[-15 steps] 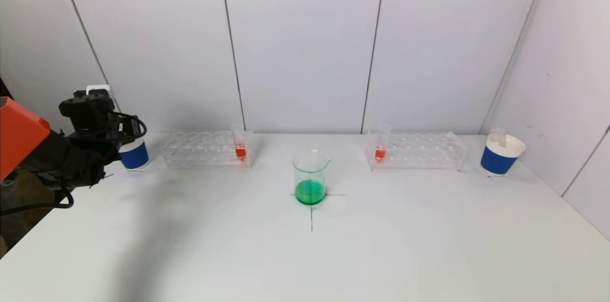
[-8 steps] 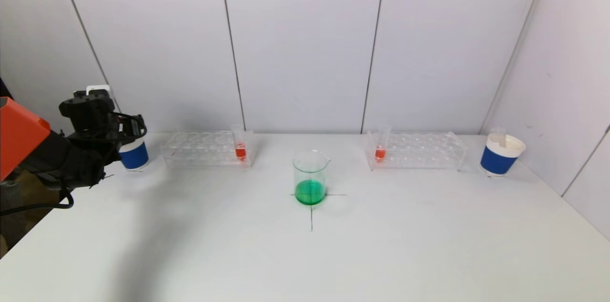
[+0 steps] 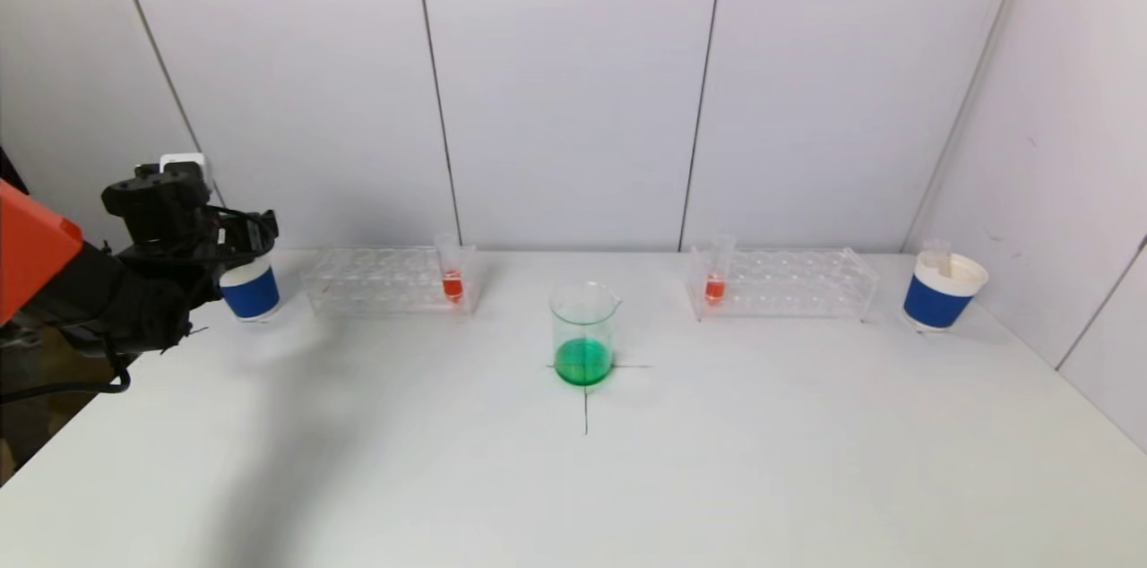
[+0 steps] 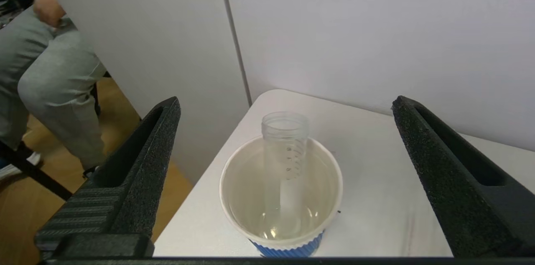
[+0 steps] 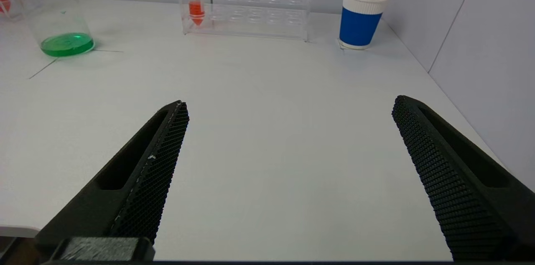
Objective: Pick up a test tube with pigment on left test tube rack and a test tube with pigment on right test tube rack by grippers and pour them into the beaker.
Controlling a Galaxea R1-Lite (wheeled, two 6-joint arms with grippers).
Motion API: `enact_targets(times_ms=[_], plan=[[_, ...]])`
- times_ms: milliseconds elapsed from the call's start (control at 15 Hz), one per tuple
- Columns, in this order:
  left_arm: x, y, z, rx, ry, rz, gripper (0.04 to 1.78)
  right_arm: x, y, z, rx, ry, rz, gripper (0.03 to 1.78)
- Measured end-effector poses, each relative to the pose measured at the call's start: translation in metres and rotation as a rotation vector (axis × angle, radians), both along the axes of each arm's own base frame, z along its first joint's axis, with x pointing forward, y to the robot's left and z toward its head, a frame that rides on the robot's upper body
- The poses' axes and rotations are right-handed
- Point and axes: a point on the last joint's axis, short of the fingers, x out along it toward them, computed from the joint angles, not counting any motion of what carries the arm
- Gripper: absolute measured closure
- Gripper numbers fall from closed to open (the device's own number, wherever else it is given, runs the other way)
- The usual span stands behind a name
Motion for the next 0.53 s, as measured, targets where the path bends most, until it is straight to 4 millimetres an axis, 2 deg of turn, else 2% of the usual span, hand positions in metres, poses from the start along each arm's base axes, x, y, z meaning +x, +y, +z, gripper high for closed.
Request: enact_targets(times_ms=[267,533], plan=[[-0.03,-0.025,0.02,-0.035,-0.011,-0.152,0.06,0.0,0.0,0.0,0.0,0.0,0.0,0.04],[-0.088,-0.056,0.042,-0.09,-0.017,-0.339,0.06,0.0,0.0,0.0,0.0,0.0,0.0,0.04]])
